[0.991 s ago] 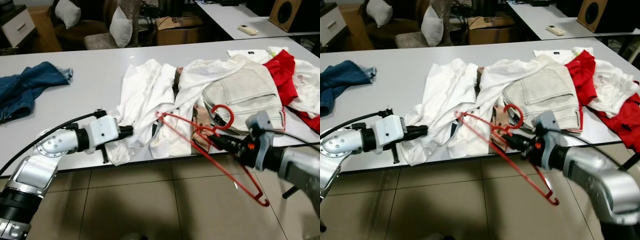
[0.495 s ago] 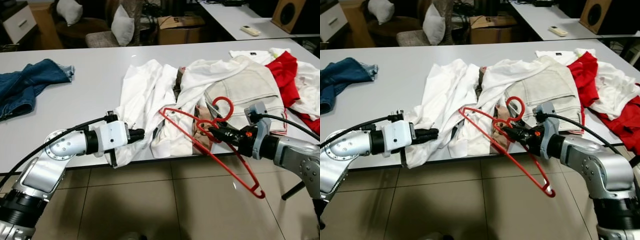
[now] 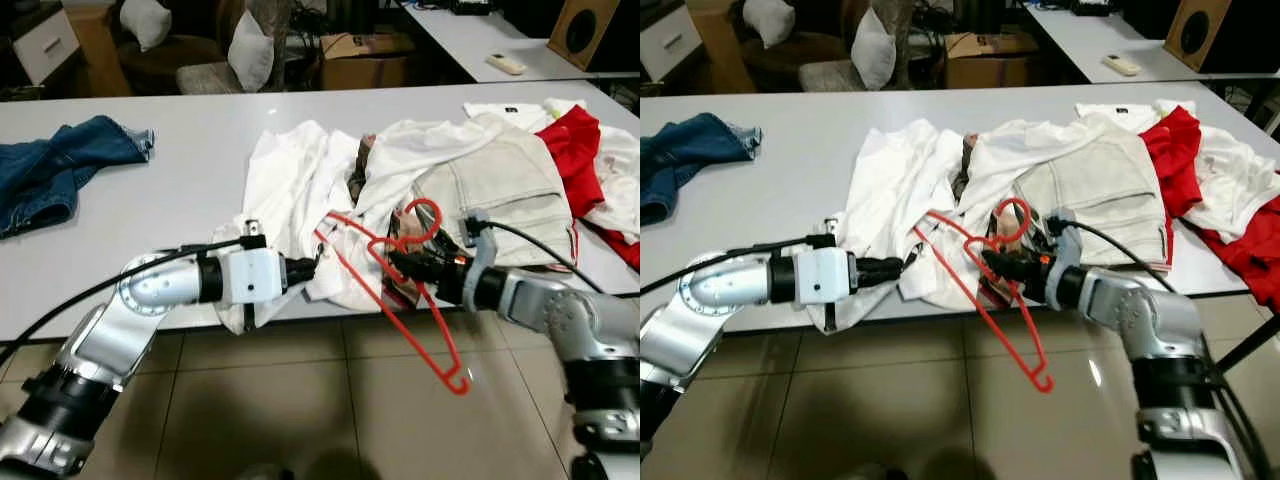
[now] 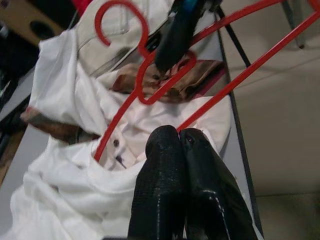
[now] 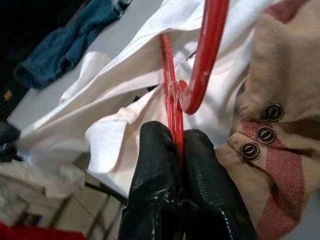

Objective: Hang hanger

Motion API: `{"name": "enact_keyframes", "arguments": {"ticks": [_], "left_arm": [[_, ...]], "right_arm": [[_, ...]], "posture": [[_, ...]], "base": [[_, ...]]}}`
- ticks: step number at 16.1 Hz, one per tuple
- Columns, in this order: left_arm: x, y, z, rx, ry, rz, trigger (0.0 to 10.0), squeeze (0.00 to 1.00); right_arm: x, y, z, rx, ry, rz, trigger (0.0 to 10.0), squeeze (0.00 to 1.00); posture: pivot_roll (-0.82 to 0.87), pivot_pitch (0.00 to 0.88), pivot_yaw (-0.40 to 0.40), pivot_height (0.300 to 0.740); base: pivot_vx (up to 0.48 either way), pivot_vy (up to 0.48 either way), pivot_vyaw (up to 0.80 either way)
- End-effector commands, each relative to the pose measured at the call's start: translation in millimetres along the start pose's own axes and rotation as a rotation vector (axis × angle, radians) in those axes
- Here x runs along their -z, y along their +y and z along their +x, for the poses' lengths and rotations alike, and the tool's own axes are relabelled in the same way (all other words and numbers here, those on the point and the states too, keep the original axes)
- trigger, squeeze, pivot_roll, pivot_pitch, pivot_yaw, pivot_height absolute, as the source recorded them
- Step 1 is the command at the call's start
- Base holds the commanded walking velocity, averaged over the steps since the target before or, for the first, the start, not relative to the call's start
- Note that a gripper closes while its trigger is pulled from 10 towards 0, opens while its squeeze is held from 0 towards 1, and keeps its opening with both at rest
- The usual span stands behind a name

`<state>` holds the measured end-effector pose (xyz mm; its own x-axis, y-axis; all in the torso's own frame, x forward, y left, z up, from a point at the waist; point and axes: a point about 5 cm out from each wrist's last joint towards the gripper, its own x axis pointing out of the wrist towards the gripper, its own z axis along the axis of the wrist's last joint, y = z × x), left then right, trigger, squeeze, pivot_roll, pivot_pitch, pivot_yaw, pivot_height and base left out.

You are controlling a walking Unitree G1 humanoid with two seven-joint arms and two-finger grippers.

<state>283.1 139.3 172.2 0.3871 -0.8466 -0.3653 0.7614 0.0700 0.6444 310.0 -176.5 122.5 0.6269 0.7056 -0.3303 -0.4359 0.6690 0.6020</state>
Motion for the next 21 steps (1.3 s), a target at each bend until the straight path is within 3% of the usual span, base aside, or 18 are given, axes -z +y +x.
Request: {"name": "enact_keyframes", "arguments": {"ticks": [1,4,5,8,10,13,15,19,21], "left_arm": [[-4,3.1,1.8,0.026,-0.003,0.044,0.0,0.0],[1,6.3,4.0,0.088,0.042,0.083,0.0,0.0],[15,10.7,-1.8,0.057,0.137,0.085,0.0,0.0],[22,17.1,-7.3,0.004,0.18,0.085,0.0,0.0],[24,29.1,-13.9,-0.079,0.183,0.128,0.0,0.0],[13,28.9,-6.2,-0.109,0.085,0.152,0.0,0.0],[7,22.8,0.1,-0.076,0.05,0.152,0.0,0.0],[8,7.4,-1.6,0.002,0.026,0.132,0.0,0.0],[8,-0.3,-3.5,0.043,0.023,0.108,0.0,0.0]], "right_arm": [[-4,-2.2,1.2,0.02,-0.01,0.031,10.0,0.0],[-15,0.4,6.8,-0.04,-0.151,0.201,10.0,0.0],[-20,2.3,2.3,-0.079,-0.228,0.288,10.0,0.0],[-18,0.4,-1.4,-0.069,-0.25,0.323,10.0,0.0],[-16,1.5,-8.2,-0.092,-0.304,0.415,10.0,0.0],[-1,3.4,7.8,-0.056,-0.27,0.487,10.0,0.0],[4,8.0,32.4,-0.037,-0.26,0.545,10.0,0.0],[-1,10.6,57.7,0.016,-0.308,0.679,10.0,0.0],[-12,10.6,62.4,0.007,-0.372,0.718,10.0,0.0]], "posture": [[-0.02,0.0,0.026,0.74],[-0.02,0.0,0.034,0.74],[-0.02,0.0,0.049,0.74],[-0.03,0.0,0.055,0.74],[-0.04,0.0,0.062,0.74],[-0.04,0.0,0.062,0.74],[-0.02,0.0,0.055,0.74],[0.0,0.0,0.048,0.74],[0.01,0.0,0.049,0.74]], "base": [[0.0,0.0,0.0],[0.0,0.0,0.0],[0.0,0.0,0.0],[0.0,0.0,0.0],[0.0,0.0,0.0],[0.0,0.0,0.0],[0.0,0.0,0.0],[0.0,0.0,0.0],[0.0,0.0,0.0]]}}
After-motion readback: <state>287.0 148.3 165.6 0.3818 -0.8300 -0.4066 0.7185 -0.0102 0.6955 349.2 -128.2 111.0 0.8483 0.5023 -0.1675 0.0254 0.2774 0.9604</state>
